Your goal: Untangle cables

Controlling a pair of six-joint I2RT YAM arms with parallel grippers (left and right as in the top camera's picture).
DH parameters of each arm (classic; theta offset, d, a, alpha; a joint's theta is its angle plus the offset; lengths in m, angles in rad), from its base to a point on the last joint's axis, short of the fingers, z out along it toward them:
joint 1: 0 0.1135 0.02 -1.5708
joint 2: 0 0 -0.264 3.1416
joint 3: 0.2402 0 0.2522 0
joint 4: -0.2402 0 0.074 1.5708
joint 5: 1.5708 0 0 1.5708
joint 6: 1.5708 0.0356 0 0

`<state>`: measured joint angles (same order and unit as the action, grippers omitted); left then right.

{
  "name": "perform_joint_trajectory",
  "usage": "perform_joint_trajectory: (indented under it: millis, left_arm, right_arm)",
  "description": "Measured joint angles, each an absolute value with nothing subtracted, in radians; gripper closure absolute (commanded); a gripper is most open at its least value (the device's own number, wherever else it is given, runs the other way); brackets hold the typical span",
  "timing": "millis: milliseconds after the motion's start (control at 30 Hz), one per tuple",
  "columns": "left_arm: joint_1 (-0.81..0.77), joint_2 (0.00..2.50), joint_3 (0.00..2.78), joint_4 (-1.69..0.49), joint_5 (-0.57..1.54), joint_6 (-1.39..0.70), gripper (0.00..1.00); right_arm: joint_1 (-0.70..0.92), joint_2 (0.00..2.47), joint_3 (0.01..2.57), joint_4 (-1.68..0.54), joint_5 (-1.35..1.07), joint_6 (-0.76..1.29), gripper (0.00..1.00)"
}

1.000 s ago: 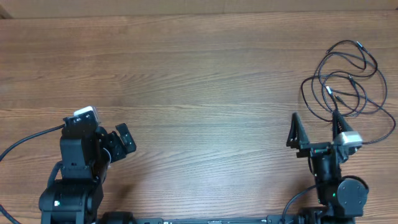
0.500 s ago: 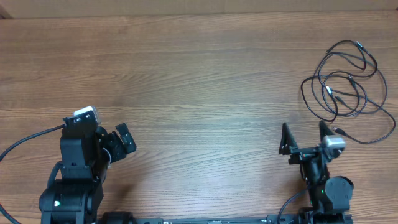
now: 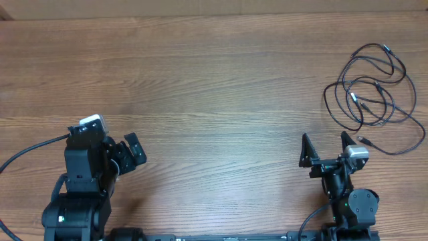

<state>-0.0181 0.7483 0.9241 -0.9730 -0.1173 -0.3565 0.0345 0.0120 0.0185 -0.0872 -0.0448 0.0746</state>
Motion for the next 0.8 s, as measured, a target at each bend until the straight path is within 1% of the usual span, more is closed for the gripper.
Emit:
perform_joint_trajectory:
  millis: [667, 800]
  left_arm:
    - [-0.018, 0.748, 0.924, -0.974, -0.117, -0.356, 0.0]
    - [-0.018, 0.714, 0.92, -1.0, -0.116, -0.356, 0.0]
  right_arm:
    - [0.035, 0.012, 0.019, -0.087, -0.045, 0.075, 0.0]
    - [0.035, 0.012, 0.019, -0.087, -0.045, 0.074, 0.0]
